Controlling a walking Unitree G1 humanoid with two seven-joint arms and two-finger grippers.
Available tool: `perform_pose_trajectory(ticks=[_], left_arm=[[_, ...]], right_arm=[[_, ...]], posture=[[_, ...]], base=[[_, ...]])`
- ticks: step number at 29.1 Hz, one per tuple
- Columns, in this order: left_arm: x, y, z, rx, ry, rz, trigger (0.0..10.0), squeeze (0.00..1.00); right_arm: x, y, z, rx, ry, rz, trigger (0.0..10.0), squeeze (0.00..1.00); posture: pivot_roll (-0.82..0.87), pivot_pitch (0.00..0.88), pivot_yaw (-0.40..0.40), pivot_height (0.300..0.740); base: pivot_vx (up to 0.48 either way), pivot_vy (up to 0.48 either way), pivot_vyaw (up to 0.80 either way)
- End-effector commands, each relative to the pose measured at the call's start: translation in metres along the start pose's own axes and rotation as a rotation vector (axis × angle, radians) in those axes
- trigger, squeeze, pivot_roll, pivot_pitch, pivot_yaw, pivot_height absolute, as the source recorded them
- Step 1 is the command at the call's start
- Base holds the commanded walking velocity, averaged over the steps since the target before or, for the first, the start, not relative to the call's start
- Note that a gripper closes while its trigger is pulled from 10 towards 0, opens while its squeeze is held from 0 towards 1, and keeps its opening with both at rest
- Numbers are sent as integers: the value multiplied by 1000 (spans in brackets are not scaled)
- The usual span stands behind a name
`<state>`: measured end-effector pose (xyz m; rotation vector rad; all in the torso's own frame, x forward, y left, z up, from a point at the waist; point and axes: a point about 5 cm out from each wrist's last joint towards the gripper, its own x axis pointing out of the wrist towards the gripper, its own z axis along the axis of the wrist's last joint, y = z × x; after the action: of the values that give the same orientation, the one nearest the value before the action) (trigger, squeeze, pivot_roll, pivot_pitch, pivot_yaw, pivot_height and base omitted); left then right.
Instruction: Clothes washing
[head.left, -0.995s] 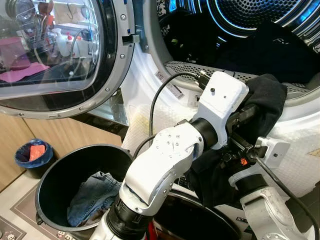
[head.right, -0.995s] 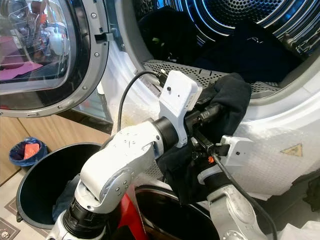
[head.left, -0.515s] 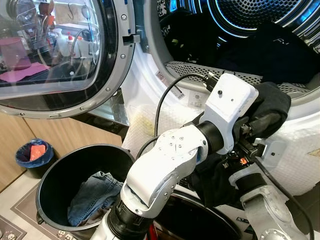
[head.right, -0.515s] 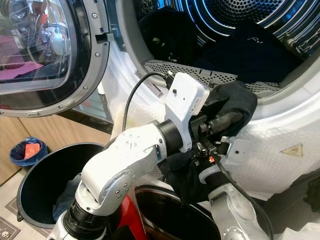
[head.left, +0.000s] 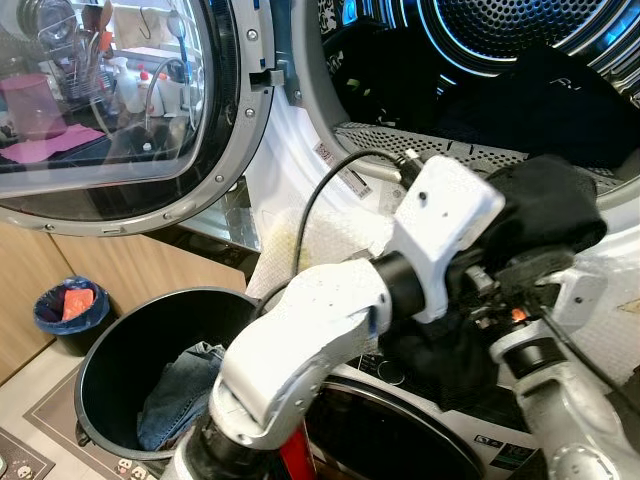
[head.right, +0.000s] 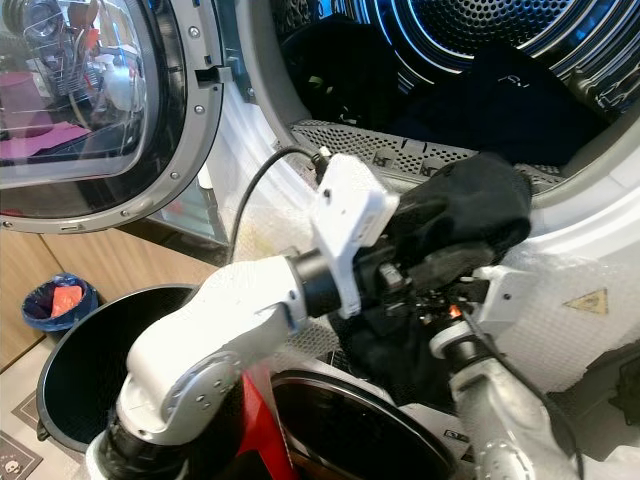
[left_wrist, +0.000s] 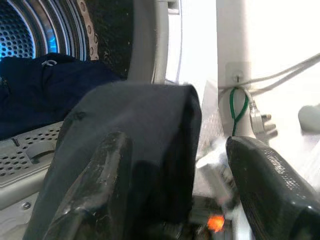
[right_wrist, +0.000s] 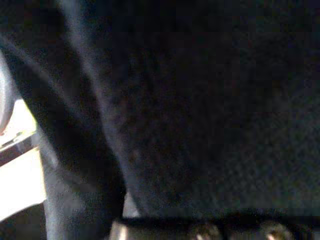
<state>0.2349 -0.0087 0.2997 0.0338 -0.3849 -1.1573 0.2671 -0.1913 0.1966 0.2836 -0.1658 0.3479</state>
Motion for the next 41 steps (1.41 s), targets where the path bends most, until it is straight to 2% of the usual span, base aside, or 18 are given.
perform_pose_trajectory(ticks=[1, 3, 4, 5, 6, 7, 8, 9, 10, 11, 12, 14, 17, 20, 28, 33, 41], left_arm=[[-8, -2, 0, 33, -6, -24, 10000, 1000], [-11, 0, -1, 40, -1, -17, 10000, 1000], [-15, 2, -1, 56, 2, -7, 10000, 851], [-23, 5, -3, 74, 12, 0, 10000, 667], [-26, 6, -4, 77, 15, 0, 10000, 667], [-31, 7, -5, 92, 26, -1, 10000, 510], [-34, 8, -5, 101, 30, -1, 10000, 200], [-37, 9, -5, 110, 32, -2, 10000, 67], [-42, 10, -6, 118, 36, -7, 10000, 0], [-49, 11, -5, 133, 39, -22, 10000, 0], [-54, 10, -5, 146, 46, -33, 10000, 0], [-56, 10, -6, 151, 50, -37, 10000, 0], [-61, 8, -8, 152, 64, -48, 10000, 0], [-67, 7, -9, 167, 68, -53, 10000, 0], [-78, 5, -15, 156, 107, -69, 10000, 0], [-90, 5, -20, 159, 142, -75, 10000, 0], [-105, 2, -30, 132, 212, -70, 10000, 0]], right_arm=[[-3, -6, 24, -42, -87, 53, 0, 0], [-3, -7, 27, -49, -84, 71, 0, 0], [-4, -8, 28, -54, -76, 89, 0, 0], [-5, -10, 32, -81, -53, 133, 863, 0], [-6, -10, 33, -94, -44, 149, 863, 0], [-6, -13, 35, -100, -32, 170, 824, 0], [-6, -15, 36, -109, -27, 168, 1608, 0], [-6, -18, 38, -127, -21, 174, 1961, 0], [-5, -21, 40, -143, -14, 180, 3176, 0], [-3, -27, 46, -165, -10, 186, 4784, 0], [-2, -30, 51, -186, -10, 199, 7804, 0], [-2, -30, 53, -198, -10, 207, 7804, 0], [0, -33, 61, -225, -13, 234, 10000, 0], [4, -37, 71, -267, -20, 256, 10000, 0], [7, -43, 85, -300, -21, 293, 10000, 0], [7, -50, 107, -379, -33, 357, 10000, 0], [18, -51, 138, -439, -62, 378, 10000, 0]], posture=[[11, 30, -15, 740], [11, 30, -15, 740], [12, 28, -16, 740], [13, 27, -17, 740], [13, 27, -17, 740], [15, 26, -19, 740], [20, 25, -22, 740], [22, 24, -24, 740], [26, 22, -27, 740], [31, 21, -30, 740], [36, 19, -34, 740], [36, 19, -34, 740], [41, 14, -38, 740], [45, 12, -46, 740], [51, 3, -57, 740], [56, 0, -64, 740], [57, 11, -72, 740]], base=[[0, 0, 0], [0, 0, 0], [0, 0, 0], [0, 0, 0], [0, 0, 0], [0, 0, 0], [0, 0, 0], [0, 0, 0], [0, 0, 0], [0, 0, 0], [0, 0, 0], [0, 0, 0], [0, 0, 0], [0, 0, 0], [0, 0, 0], [0, 0, 0], [0, 0, 0]])
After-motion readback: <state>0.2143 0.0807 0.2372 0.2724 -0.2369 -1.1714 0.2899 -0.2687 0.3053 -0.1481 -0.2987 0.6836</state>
